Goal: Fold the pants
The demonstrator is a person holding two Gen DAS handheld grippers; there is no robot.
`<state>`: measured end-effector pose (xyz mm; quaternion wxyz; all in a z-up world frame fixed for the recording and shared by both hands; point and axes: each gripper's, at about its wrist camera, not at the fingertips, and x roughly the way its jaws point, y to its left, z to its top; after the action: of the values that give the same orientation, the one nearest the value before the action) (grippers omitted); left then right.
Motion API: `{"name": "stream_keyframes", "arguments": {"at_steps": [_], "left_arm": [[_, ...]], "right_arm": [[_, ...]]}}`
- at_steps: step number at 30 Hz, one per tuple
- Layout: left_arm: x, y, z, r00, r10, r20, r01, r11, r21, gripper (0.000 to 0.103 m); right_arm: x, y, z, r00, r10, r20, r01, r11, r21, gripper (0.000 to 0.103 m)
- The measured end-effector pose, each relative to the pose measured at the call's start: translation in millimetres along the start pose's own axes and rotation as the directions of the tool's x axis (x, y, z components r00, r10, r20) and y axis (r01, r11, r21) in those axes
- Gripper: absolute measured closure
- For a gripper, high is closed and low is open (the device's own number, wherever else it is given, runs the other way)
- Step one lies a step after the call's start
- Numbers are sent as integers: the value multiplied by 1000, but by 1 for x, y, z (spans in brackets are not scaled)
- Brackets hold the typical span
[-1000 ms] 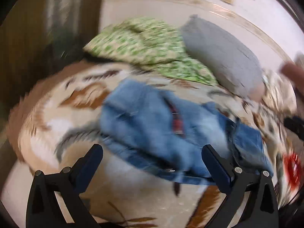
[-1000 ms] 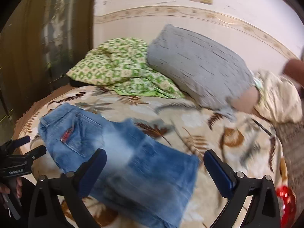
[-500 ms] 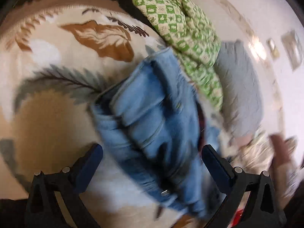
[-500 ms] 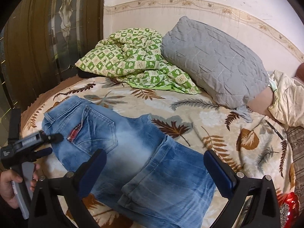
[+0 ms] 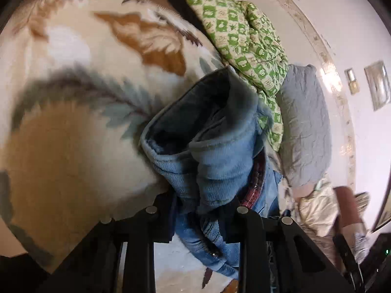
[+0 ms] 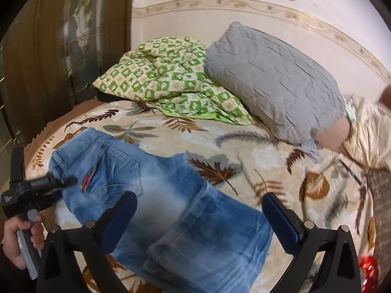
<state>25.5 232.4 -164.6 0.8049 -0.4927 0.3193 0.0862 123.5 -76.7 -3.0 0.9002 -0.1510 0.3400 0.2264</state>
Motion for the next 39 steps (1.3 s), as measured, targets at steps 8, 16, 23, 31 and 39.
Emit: {"name": "stream_keyframes", "arguments": {"at_steps": [8, 16, 23, 31, 39], "left_arm": [[2, -1, -1, 999, -29, 19, 28, 998, 55, 74], [3, -5, -3, 999, -14, 44, 9, 993, 119, 73], [2, 1, -3, 998, -37, 46, 31, 993, 118, 72], [1, 5, -3, 998, -44, 44, 39, 993, 111, 70], [-5, 0, -5, 996, -59, 69, 47, 985, 165, 76]], "right_arm": [[31, 62, 79, 978, 188, -89, -201, 965, -171, 0], [127, 174, 147, 862, 271, -429, -395, 889, -231, 0], [199, 249, 146, 783, 160, -600, -404, 866, -295, 0], [241, 287, 133, 764, -53, -644, -334, 821, -463, 73], [233, 281, 132, 791, -28, -611, -345, 805, -483, 82]]}}
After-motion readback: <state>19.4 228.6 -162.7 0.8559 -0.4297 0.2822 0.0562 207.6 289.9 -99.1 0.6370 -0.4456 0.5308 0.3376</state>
